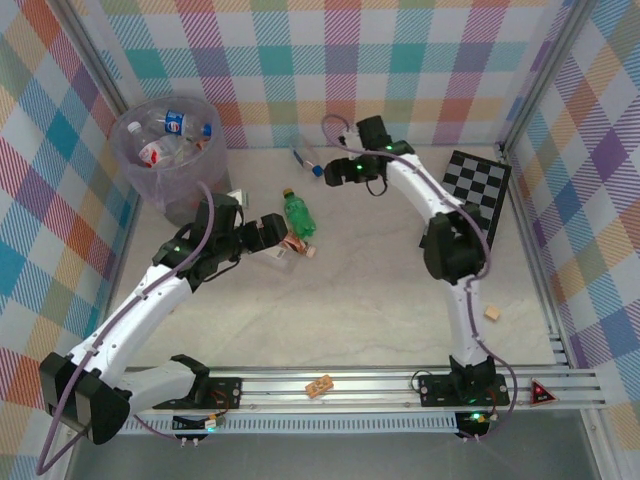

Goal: Put the plastic bottles in the bin

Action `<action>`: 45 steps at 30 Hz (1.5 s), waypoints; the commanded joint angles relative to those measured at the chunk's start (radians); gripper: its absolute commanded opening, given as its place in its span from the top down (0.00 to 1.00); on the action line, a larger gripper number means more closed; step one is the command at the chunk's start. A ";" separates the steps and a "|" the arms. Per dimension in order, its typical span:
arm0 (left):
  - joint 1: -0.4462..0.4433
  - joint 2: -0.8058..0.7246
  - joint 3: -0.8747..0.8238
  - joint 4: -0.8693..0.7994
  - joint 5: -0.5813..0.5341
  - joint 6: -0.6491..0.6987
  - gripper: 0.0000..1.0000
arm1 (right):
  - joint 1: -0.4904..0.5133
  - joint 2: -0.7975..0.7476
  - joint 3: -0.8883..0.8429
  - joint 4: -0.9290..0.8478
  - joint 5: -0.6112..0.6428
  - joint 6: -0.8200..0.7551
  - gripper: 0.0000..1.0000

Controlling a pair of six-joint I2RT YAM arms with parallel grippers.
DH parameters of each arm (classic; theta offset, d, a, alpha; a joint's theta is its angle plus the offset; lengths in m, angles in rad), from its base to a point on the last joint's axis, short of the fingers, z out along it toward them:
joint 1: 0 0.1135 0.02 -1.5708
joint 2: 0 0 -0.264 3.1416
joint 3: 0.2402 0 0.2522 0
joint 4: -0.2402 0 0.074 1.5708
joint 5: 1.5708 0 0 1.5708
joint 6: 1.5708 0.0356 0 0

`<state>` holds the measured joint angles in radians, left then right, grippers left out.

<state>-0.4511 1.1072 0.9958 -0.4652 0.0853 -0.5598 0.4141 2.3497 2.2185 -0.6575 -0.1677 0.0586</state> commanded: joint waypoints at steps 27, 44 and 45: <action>0.008 0.836 0.703 0.115 -0.234 -0.040 0.04 | -0.088 -0.098 -0.081 0.059 0.112 0.320 0.17; 0.037 1.487 1.425 0.033 -0.365 0.013 0.05 | -0.158 -0.596 -0.678 0.091 0.000 0.162 0.17; 0.038 1.520 1.475 0.011 -0.364 0.013 0.05 | -0.158 -0.600 -0.686 0.091 0.002 0.163 0.17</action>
<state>-0.4194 2.5729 2.3577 -0.4145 -0.2539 -0.5785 0.2596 1.7889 1.5558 -0.5632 -0.1390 0.2489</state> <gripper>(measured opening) 0.956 0.834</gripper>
